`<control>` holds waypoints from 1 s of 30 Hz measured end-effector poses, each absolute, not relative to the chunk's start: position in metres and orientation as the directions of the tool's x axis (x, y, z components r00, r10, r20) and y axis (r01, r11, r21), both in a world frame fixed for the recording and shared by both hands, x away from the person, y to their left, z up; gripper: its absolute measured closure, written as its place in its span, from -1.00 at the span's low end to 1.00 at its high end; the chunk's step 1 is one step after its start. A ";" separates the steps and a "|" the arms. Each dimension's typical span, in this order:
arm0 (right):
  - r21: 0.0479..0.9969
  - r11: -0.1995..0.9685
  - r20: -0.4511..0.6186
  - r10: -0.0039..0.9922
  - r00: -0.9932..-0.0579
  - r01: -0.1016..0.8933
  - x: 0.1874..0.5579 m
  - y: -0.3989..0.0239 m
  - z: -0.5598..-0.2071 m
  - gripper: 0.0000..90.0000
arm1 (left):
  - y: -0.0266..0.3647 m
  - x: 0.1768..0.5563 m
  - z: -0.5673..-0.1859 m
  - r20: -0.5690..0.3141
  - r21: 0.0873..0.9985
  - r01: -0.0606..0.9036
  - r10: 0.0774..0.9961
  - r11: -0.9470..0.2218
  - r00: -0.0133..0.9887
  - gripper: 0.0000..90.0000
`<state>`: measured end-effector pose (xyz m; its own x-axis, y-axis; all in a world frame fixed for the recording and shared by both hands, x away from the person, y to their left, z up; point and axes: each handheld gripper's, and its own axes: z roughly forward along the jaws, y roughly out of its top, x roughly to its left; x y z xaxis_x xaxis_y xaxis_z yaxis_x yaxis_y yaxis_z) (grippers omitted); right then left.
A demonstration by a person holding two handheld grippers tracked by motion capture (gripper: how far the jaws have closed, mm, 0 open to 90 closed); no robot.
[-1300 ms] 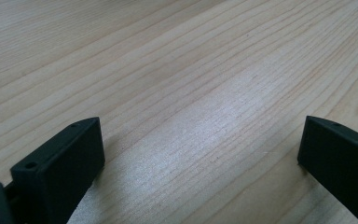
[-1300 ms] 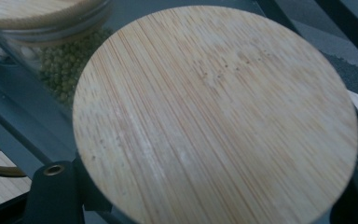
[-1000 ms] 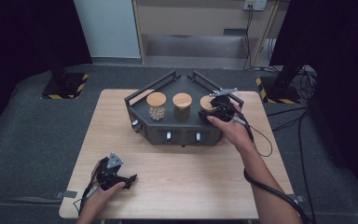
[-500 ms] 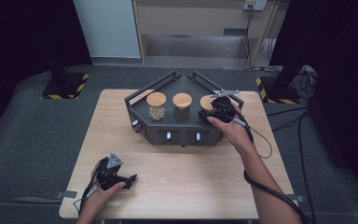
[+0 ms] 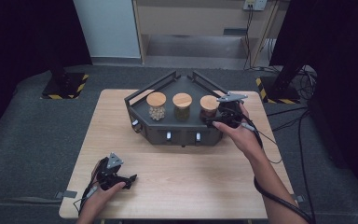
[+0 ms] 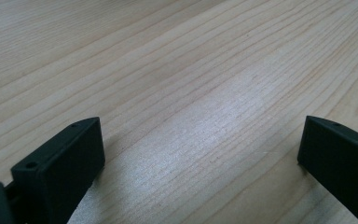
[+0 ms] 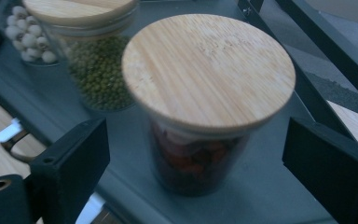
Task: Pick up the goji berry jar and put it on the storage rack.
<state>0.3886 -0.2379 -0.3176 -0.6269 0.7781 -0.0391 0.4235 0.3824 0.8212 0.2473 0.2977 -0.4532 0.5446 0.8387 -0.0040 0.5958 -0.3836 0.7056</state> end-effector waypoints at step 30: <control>0.817 0.384 -0.044 0.785 -0.618 0.429 0.338 -0.266 -0.315 -0.90 | 0.298 0.247 -0.453 -0.004 0.706 0.596 0.839 -0.383 0.544 -1.00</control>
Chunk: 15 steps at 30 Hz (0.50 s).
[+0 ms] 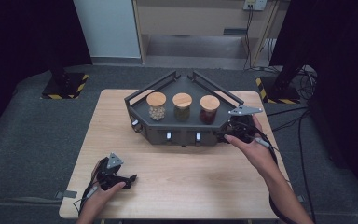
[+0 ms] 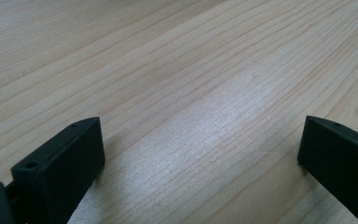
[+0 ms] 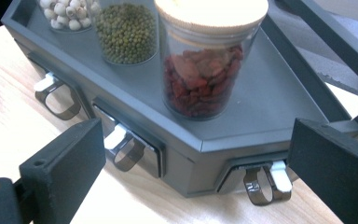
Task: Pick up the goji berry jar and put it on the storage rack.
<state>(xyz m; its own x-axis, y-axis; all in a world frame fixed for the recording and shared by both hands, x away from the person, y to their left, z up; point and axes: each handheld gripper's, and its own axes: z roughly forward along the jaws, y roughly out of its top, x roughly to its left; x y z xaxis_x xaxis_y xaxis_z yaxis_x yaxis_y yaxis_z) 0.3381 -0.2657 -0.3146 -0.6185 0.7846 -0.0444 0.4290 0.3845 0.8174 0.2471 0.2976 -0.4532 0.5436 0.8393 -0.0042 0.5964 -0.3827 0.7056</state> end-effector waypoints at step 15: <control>0.809 0.384 -0.038 0.790 -0.612 0.445 0.320 -0.279 -0.330 -0.91 | 0.298 0.247 -0.453 -0.005 0.706 0.596 0.839 -0.382 0.544 -1.00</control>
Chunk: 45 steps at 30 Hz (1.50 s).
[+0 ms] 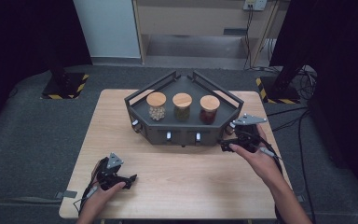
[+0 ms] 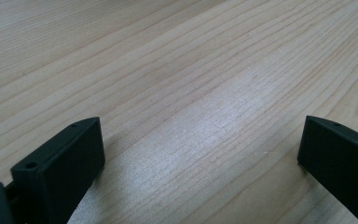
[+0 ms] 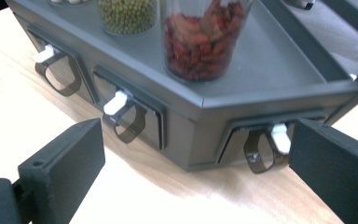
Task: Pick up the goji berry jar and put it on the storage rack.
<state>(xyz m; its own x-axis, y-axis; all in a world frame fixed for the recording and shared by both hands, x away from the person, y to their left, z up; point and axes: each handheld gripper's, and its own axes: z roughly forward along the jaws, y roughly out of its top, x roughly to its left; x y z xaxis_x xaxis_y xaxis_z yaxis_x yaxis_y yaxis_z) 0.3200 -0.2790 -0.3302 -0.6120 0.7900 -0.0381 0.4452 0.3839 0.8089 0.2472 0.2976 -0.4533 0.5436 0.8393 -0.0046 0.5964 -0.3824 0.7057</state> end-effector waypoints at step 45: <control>0.718 0.415 0.019 0.790 -0.612 0.558 0.273 -0.275 -0.434 -0.90 | 0.297 0.247 -0.453 -0.004 0.706 0.597 0.841 -0.381 0.542 -1.00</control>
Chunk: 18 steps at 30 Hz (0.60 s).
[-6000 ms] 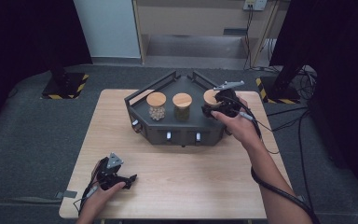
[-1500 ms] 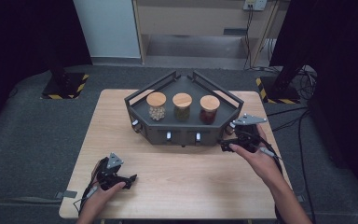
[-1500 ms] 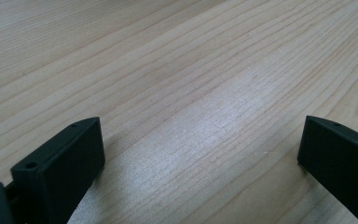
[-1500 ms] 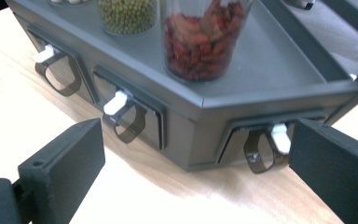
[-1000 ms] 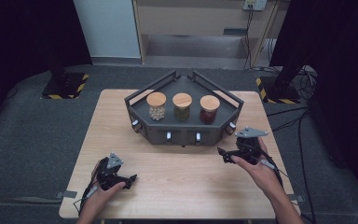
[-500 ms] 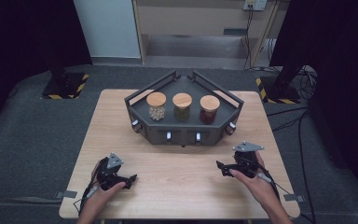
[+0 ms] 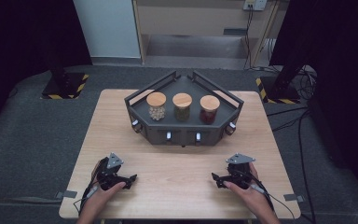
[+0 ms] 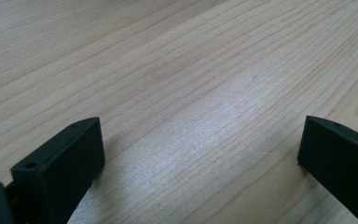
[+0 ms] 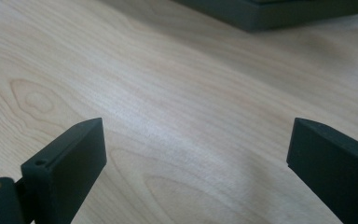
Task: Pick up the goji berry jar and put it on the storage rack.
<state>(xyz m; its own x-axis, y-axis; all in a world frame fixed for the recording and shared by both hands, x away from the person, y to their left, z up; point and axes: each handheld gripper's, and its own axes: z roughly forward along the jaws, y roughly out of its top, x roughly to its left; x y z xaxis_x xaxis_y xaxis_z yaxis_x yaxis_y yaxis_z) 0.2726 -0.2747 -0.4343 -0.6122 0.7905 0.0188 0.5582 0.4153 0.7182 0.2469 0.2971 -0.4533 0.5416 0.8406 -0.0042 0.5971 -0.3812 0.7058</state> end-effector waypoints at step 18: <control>0.716 0.434 0.003 0.782 -0.623 0.547 0.260 -0.264 -0.453 -0.95 | 0.297 0.247 -0.453 -0.004 0.706 0.597 0.841 -0.381 0.541 -1.00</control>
<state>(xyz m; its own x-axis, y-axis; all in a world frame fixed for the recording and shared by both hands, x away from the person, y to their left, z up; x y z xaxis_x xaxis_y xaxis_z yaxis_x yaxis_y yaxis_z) 0.2601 -0.2639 -0.4528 -0.6235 0.7818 0.0027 0.5467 0.4335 0.7164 0.2468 0.2970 -0.4533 0.5409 0.8411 -0.0043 0.5974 -0.3806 0.7059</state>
